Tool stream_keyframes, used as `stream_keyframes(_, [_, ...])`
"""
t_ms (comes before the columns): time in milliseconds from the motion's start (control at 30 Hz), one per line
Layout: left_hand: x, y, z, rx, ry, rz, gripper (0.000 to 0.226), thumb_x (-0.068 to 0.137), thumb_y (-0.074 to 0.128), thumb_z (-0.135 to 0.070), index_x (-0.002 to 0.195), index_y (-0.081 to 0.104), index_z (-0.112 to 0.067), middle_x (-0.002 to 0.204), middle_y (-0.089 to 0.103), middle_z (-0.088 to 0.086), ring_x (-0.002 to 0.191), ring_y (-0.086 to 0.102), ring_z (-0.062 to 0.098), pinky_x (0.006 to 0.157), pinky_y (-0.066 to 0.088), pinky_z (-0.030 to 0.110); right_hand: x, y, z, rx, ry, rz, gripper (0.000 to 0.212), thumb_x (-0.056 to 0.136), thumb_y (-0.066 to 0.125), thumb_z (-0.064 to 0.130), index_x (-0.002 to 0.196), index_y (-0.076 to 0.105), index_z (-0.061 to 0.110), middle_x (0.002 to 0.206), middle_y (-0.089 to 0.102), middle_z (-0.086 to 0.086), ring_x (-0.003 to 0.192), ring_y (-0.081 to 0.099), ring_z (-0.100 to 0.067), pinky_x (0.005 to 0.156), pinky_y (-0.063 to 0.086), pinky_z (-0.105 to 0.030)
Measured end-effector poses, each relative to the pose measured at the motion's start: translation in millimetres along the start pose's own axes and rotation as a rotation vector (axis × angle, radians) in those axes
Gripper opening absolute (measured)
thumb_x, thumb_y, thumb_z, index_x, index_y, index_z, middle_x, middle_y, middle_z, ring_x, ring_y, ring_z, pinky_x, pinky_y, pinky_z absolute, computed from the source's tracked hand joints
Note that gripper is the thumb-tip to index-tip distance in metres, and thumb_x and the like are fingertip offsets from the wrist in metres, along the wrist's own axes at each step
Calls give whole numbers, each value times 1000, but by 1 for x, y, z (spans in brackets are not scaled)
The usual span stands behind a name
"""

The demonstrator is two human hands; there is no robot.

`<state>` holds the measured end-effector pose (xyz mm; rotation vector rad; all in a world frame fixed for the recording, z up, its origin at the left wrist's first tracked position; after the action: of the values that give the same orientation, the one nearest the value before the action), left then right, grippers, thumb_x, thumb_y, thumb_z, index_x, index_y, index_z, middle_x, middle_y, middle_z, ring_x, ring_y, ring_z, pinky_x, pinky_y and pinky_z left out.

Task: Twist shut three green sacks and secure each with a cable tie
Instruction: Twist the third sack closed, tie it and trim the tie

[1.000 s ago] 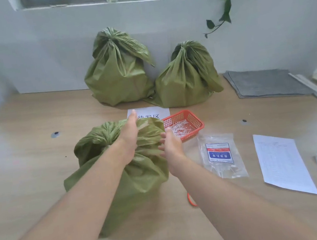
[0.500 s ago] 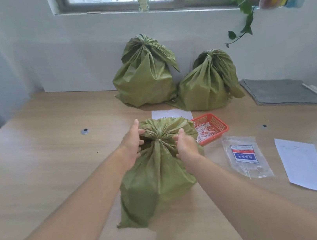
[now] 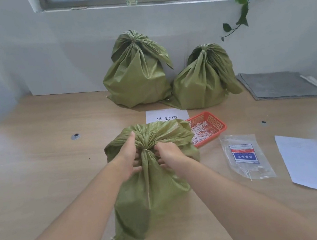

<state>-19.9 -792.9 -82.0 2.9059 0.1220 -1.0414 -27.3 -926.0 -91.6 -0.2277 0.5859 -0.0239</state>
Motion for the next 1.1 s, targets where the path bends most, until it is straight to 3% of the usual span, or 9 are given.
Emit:
stream_keyframes(100, [6,-4,-6,-48,9,-18,72,100,35,-67,94,68,-4,97,72,17,83,67,27,69,55,37,9,3,5,28,-30,16,38,98,44,21,118,67,-2,114,71,-17,83,59,-21,87,55,-39])
stream_keyframes(200, [8,-18,-21,-97,27,-16,72,100,32,-67,95,69,-5,96,70,18,85,65,29,69,55,38,13,13,21,93,-58,16,25,98,45,20,93,69,13,93,64,-4,78,56,-18,77,51,-34])
stream_keyframes(333, [11,-47,-47,-123,79,-50,70,97,37,-67,97,70,-6,92,70,19,82,67,31,67,58,39,16,39,53,155,-89,13,32,94,47,23,100,67,-1,87,58,-5,75,52,-19,70,48,-33])
stream_keyframes(467, [16,-82,-71,-103,105,-30,72,94,40,-69,97,72,-5,92,71,19,85,68,34,76,61,46,16,72,82,204,-113,38,14,91,48,23,92,59,15,85,54,-5,70,49,-18,61,45,-29])
stream_keyframes(700, [43,-158,-123,-80,159,22,67,93,44,-69,90,72,-8,89,72,17,84,68,32,67,59,40,39,148,142,244,-108,15,22,90,48,27,90,62,10,82,57,-7,68,53,-22,67,53,-34])
stream_keyframes(900, [76,-230,-189,53,215,116,61,96,46,-63,87,74,-9,75,71,11,76,69,29,74,62,42,79,218,199,287,-114,-84,28,92,48,35,90,63,11,79,58,-5,68,55,-22,69,53,-36])
stream_keyframes(1000, [97,-262,-218,88,227,138,58,95,49,-64,86,74,-13,69,68,5,78,69,28,79,63,43,98,252,225,337,-116,-87,25,92,49,34,89,60,12,75,51,-5,61,48,-19,62,48,-34])
stream_keyframes(1100, [126,-289,-247,103,230,129,56,91,51,-68,88,73,-16,77,61,6,75,68,27,80,64,45,118,285,256,390,-138,-69,22,89,49,32,90,59,13,74,47,-5,56,43,-18,63,45,-36])
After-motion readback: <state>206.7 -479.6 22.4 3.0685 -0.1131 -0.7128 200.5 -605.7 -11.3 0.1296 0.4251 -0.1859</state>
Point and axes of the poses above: each hand's wrist, its own x-axis towards the middle knuckle, its own y-axis out of the palm, z = x × y, the point moved 3 cm from there along x, towards the middle knuckle
